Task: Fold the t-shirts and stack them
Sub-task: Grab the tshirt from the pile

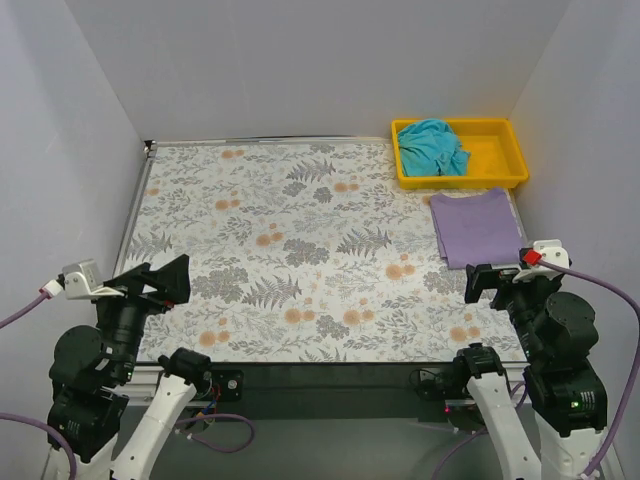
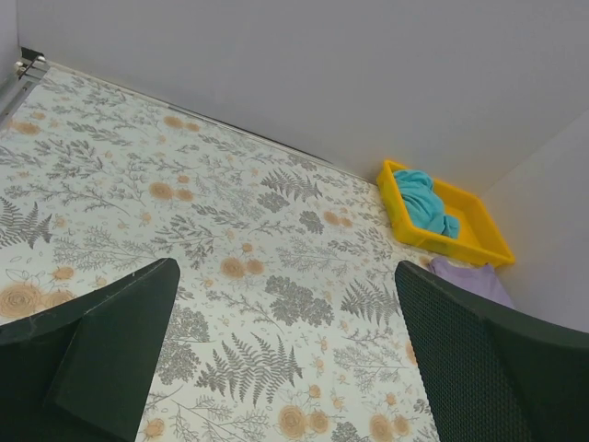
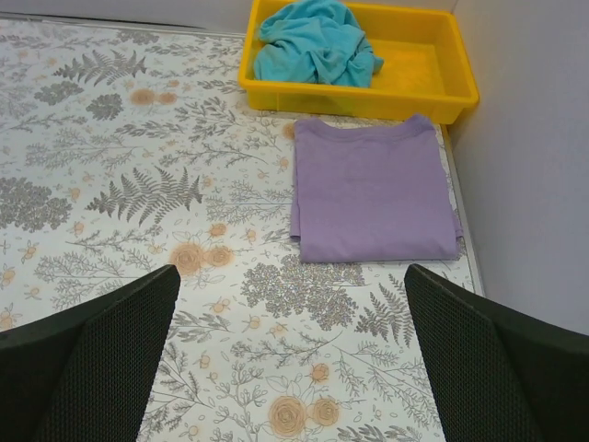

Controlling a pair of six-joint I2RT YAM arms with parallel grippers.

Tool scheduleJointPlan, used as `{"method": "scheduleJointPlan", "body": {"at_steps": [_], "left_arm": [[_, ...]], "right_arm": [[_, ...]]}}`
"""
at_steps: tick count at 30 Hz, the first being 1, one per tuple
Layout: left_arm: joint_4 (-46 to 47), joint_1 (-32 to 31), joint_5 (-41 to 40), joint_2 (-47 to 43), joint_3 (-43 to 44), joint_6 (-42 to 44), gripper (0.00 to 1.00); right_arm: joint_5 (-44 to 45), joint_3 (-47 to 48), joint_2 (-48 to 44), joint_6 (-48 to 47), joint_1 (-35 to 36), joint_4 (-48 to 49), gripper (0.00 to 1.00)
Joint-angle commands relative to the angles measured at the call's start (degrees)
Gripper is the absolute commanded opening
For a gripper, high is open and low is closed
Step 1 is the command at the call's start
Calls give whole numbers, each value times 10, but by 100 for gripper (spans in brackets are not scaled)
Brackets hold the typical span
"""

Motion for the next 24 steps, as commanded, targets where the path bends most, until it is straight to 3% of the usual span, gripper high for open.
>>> {"method": "scheduleJointPlan", "body": {"at_steps": [1, 4, 9, 15, 24], "left_arm": [[14, -1, -4, 27, -8, 0, 98], [14, -1, 7, 50, -4, 0, 98], [12, 0, 18, 103, 3, -5, 98], [52, -1, 75, 160, -32, -50, 98], [46, -1, 78, 203, -33, -58, 98]], "right_arm": [[10, -5, 43, 7, 3, 20, 98], [25, -12, 93, 17, 2, 63, 98], [49, 33, 292, 56, 2, 133, 98], [66, 214, 648, 88, -8, 199, 98], [45, 433, 916, 102, -23, 245, 98]]}}
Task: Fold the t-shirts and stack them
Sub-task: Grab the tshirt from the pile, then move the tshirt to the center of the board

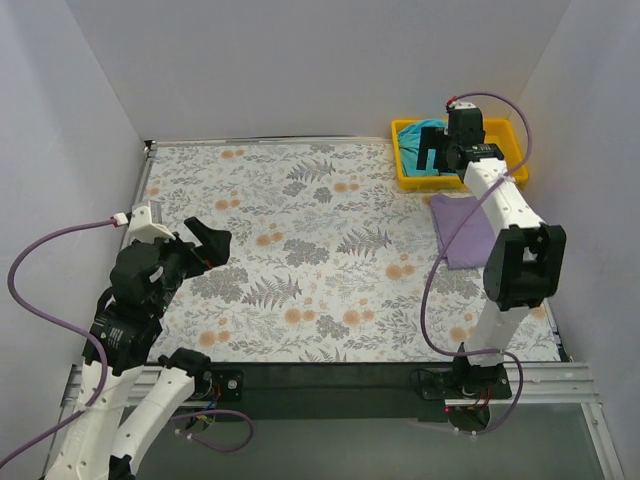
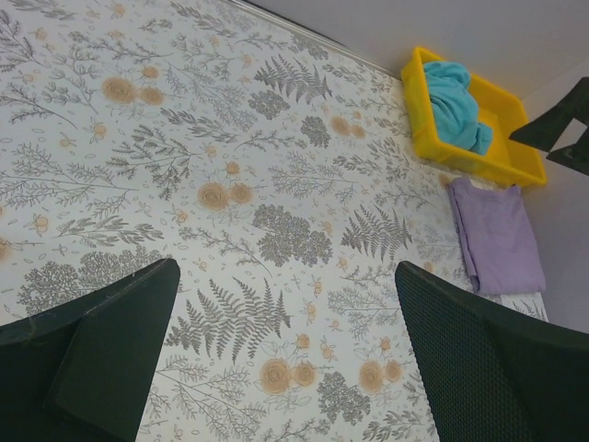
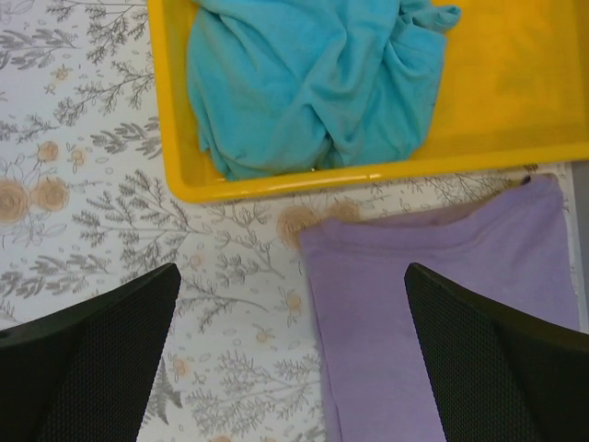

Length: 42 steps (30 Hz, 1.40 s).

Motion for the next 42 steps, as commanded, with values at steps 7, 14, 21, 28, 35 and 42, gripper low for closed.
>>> {"method": "scheduleJointPlan", "body": {"at_steps": [7, 14, 21, 28, 35, 42], "left_arm": [[30, -1, 25, 27, -17, -31, 98], [40, -1, 34, 40, -34, -52, 98], [30, -1, 47, 25, -46, -64, 98], [1, -1, 51, -32, -40, -89, 97], [-29, -1, 55, -64, -31, -98, 97], [-53, -1, 79, -70, -13, -94, 97]], "right_arm": [[-16, 217, 232, 4, -13, 64, 94], [-11, 267, 326, 0, -31, 93, 90], [-37, 260, 327, -32, -33, 102, 30], [-52, 226, 208, -53, -21, 106, 1], [-43, 202, 31, -110, 87, 96, 1], [-53, 163, -108, -80, 228, 88, 1]]}}
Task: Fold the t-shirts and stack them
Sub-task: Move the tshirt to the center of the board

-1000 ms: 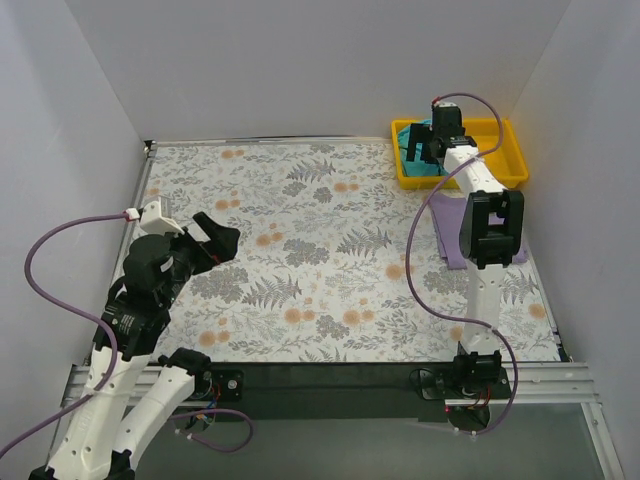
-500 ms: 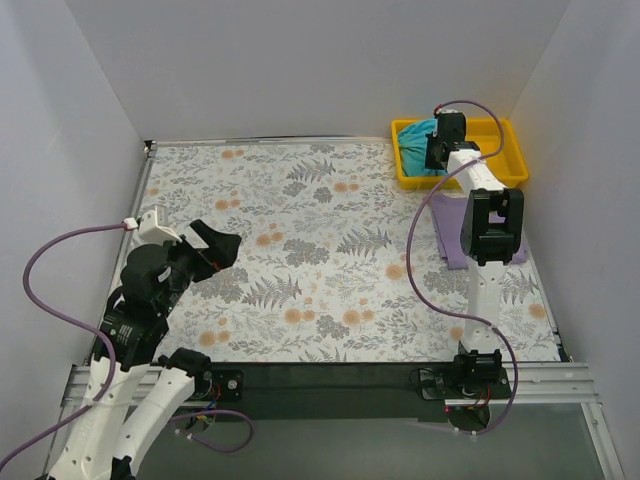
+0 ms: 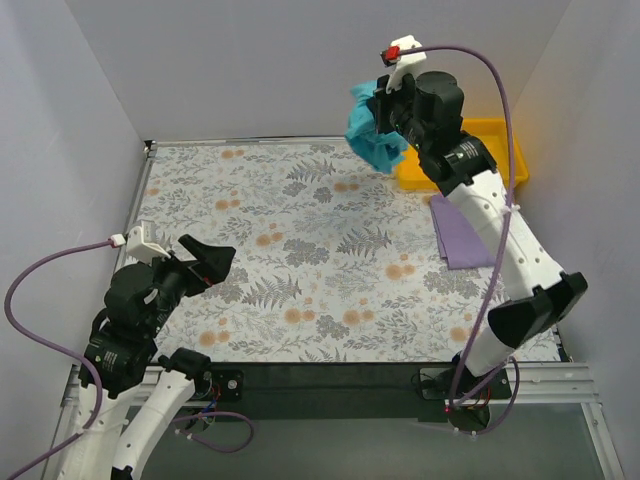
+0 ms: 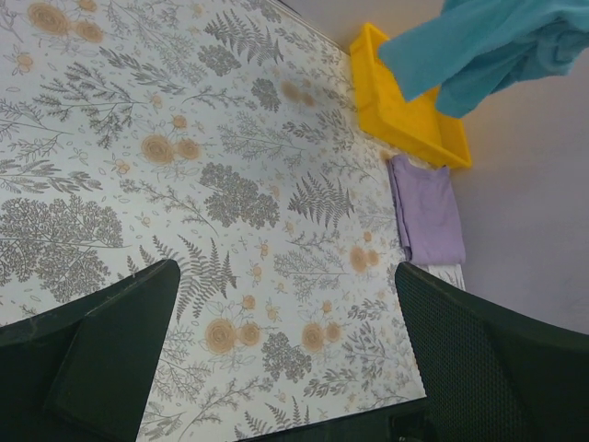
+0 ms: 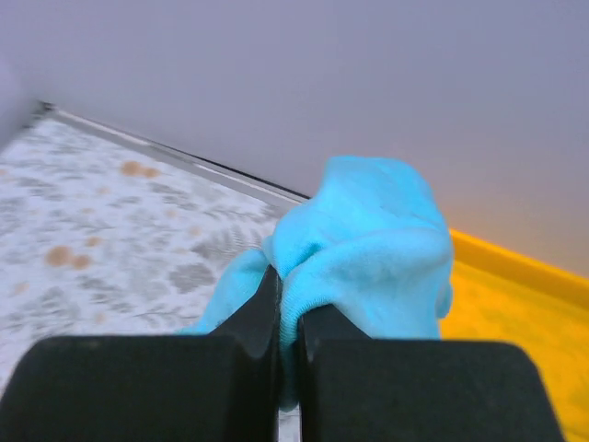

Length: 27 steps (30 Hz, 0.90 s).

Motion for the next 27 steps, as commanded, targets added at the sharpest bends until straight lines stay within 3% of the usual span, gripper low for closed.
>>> {"method": "scheduleJointPlan", "body": {"at_steps": [1, 5, 8, 11, 12, 15, 22, 27], "left_arm": [[-29, 0, 24, -2, 29, 2, 97], [-41, -1, 25, -1, 31, 7, 97], [-43, -1, 44, -1, 21, 7, 97], [-47, -1, 57, 8, 4, 4, 97], [-49, -1, 69, 15, -1, -3, 97], [-51, -1, 92, 28, -26, -13, 97], [-41, 0, 149, 64, -95, -43, 97], [-28, -1, 160, 102, -155, -81, 97]], "right_arm": [[-28, -29, -63, 24, 47, 17, 1], [-80, -101, -112, 71, 90, 32, 1], [-48, -239, -156, 101, 90, 59, 1], [33, -371, -186, 118, 88, 62, 19], [62, -398, -188, 125, 86, 60, 35], [98, -474, -188, 137, 84, 33, 59], [-7, -552, -224, 143, 98, 2, 65], [-28, -609, -260, 169, 103, -3, 65]]}}
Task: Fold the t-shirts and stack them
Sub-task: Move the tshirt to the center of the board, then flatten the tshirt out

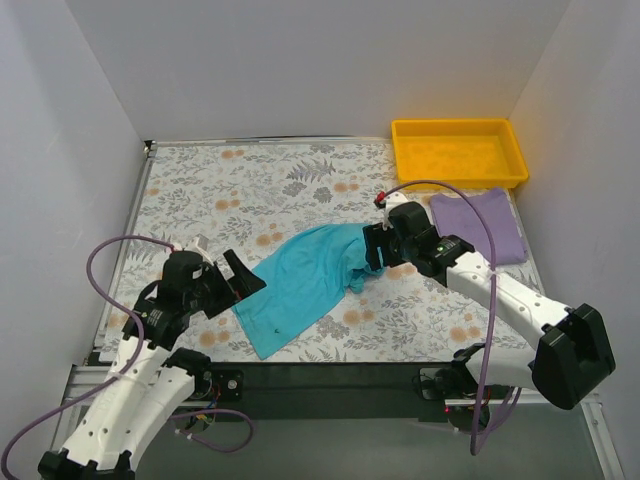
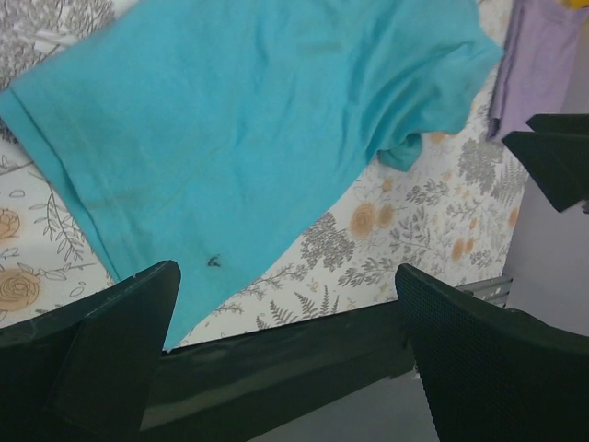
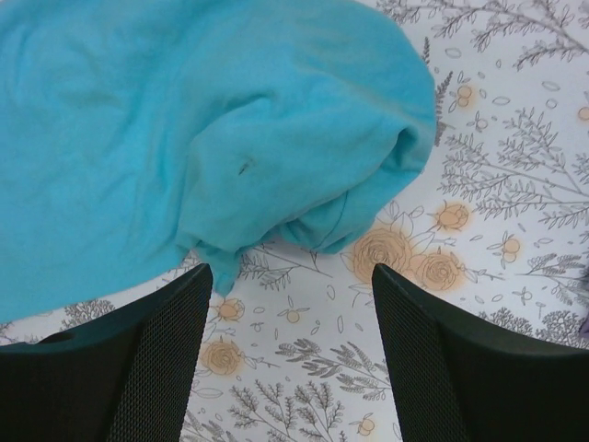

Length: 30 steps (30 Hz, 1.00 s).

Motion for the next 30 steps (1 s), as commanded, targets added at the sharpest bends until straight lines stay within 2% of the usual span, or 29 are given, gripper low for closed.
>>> {"method": "scheduleJointPlan", "body": {"at_steps": [1, 4, 7, 13, 14, 16, 20, 22, 24, 30], "left_arm": [[4, -1, 28, 21, -39, -37, 97], [3, -1, 23, 42, -88, -62, 96], [8, -4, 4, 48, -94, -82, 95], [63, -19, -5, 136, -95, -114, 95], [73, -39, -29, 147, -93, -124, 89], [99, -66, -58, 196, -80, -126, 85], [138, -90, -99, 304, -48, -115, 78], [156, -95, -147, 356, -38, -114, 73], [169, -95, -172, 379, -27, -113, 68], [210, -86, -226, 502, 21, -73, 65]], "right_arm": [[-26, -32, -31, 24, 4, 7, 65], [-36, -46, -45, 26, 4, -1, 64], [-43, -47, -39, 28, 4, -3, 64], [-43, -41, -26, 13, 4, -3, 63], [-45, -42, -24, 10, 4, -4, 63], [-47, -43, -15, 4, 4, -3, 62], [-57, -51, -2, -3, 3, 3, 62], [-60, -51, 3, -8, 4, 7, 62], [-66, -51, 2, -9, 4, 7, 62], [-73, -76, -10, 4, 3, 22, 61]]}}
